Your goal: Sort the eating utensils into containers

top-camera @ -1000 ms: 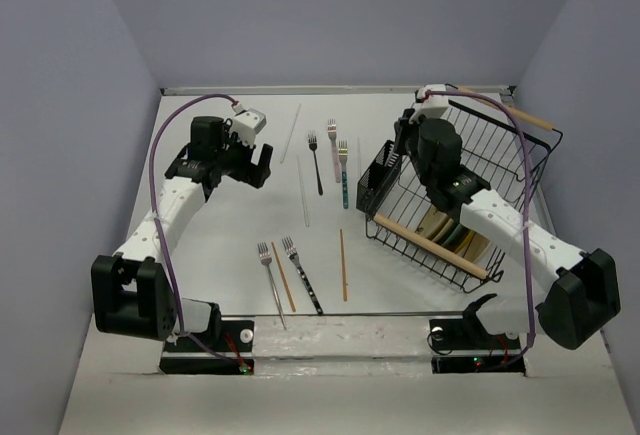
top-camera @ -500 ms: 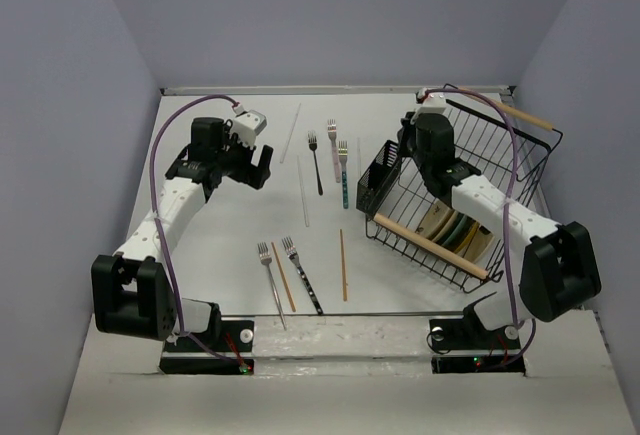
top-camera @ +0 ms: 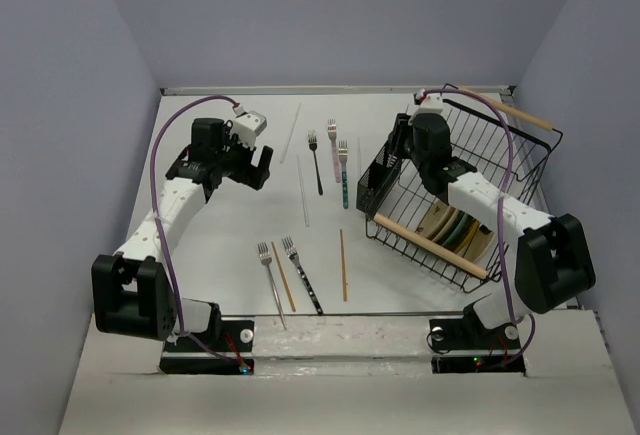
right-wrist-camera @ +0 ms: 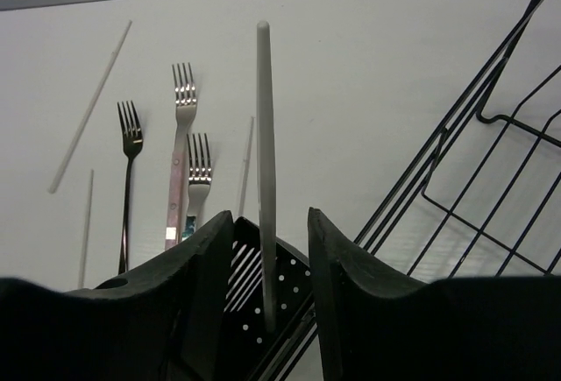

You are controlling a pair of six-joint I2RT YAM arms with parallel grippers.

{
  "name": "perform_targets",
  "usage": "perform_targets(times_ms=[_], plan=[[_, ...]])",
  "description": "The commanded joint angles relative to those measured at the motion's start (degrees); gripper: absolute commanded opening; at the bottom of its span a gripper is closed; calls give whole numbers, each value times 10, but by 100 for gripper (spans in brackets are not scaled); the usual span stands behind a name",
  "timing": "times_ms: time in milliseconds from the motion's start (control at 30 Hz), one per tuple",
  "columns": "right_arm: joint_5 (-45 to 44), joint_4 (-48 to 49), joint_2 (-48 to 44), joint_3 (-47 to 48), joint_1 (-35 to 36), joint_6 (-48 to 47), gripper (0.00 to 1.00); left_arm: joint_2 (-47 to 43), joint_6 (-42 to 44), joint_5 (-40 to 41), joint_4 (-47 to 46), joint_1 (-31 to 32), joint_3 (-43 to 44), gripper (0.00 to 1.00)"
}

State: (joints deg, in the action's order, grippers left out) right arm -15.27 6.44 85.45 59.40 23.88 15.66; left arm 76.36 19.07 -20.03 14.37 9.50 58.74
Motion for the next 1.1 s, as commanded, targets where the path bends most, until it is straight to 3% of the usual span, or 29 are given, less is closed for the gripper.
perform_targets(times_ms=[0,400,533,833,1067], plan=[[-18,9,-11,18,-3,1,47,-9,10,4,-12,-3,1,99],[-49,-23,-44,34,-3,-49,57,63,4,-4,-12,2,66,98],[-37,-34,-76,38,-3,-74,57,153,-3,11,-10,21,131,95],[8,-58,-157,24,-3,-101,56,427,-25,79,64,54,437,84],[23,-63,-208,-4,-3,-103,56,636,-42,96,208,60,794,79]])
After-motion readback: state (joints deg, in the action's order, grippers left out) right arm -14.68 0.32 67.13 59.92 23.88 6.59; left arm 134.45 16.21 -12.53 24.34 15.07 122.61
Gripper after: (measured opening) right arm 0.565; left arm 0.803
